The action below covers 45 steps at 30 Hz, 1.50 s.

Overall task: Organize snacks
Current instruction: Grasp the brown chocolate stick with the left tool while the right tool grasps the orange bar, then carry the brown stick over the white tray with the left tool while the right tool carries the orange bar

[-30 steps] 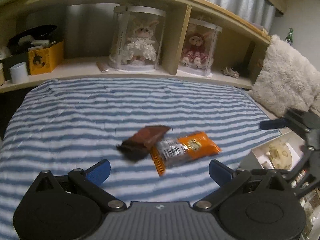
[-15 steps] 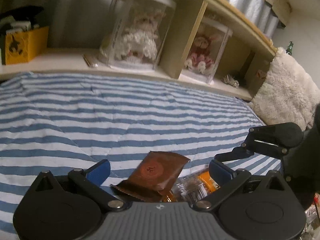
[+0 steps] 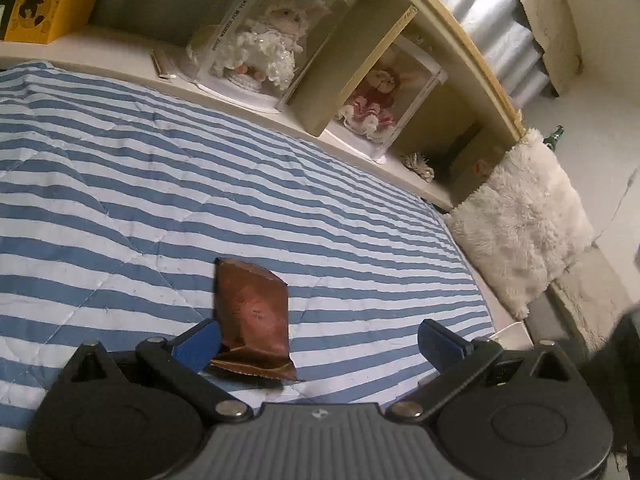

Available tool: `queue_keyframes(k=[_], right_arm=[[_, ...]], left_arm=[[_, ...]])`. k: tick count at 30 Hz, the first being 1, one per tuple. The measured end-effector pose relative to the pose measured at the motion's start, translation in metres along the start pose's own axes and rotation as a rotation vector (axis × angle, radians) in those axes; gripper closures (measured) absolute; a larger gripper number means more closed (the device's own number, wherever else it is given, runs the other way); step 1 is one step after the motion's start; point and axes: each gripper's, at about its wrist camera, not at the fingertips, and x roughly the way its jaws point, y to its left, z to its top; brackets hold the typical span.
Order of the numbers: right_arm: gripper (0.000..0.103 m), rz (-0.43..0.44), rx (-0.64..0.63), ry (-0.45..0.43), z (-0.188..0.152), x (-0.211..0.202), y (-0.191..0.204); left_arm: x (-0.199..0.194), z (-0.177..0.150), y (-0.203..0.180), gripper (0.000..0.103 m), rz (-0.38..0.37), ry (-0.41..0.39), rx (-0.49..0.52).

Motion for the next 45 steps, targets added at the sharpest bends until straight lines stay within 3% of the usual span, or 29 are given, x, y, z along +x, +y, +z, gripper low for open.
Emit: queue_keyframes(k=[2,6,10,13,16,19,21,28,34,45], right_arm=[[0.053,0.029,0.013,-0.006,-0.004,-0.004,0.009],[0.04,0.01,-0.042,-0.024,-0.003,-0.003,0.017],[0.04,0.022,-0.089,-0.026,0.011,0.006,0.016],[0.041,0.035,-0.103,-0.016,0.019,0.015,0.024],[0.047,0.056,-0.076,0.006,0.024,0.026,0.029],[0.05,0.039,-0.018,0.006,0.025,0.033,0.028],[0.053,0.032,0.038,-0.002,0.024,0.03,0.029],[0.059,-0.027,0.254,-0.007,0.011,0.015,0.032],[0.059,-0.058,0.433,-0.073,-0.011,-0.014,0.038],[0.059,-0.119,0.643,-0.23,-0.052,-0.094,0.035]], left_arm=[[0.005,0.003,-0.004,0.0,0.059,0.023,0.002],[0.022,0.005,-0.018,0.001,0.209,0.096,0.05],[0.041,0.003,-0.041,0.004,0.343,0.177,0.182],[0.048,0.003,-0.046,0.016,0.426,0.192,0.216],[0.049,0.007,-0.049,0.035,0.473,0.181,0.219],[0.047,0.007,-0.051,0.053,0.49,0.176,0.212],[0.042,0.005,-0.052,0.058,0.499,0.169,0.203],[0.006,-0.005,-0.061,0.06,0.489,0.103,0.133],[-0.029,-0.022,-0.074,0.06,0.493,0.061,0.117],[-0.084,-0.05,-0.128,0.06,0.424,-0.032,0.098]])
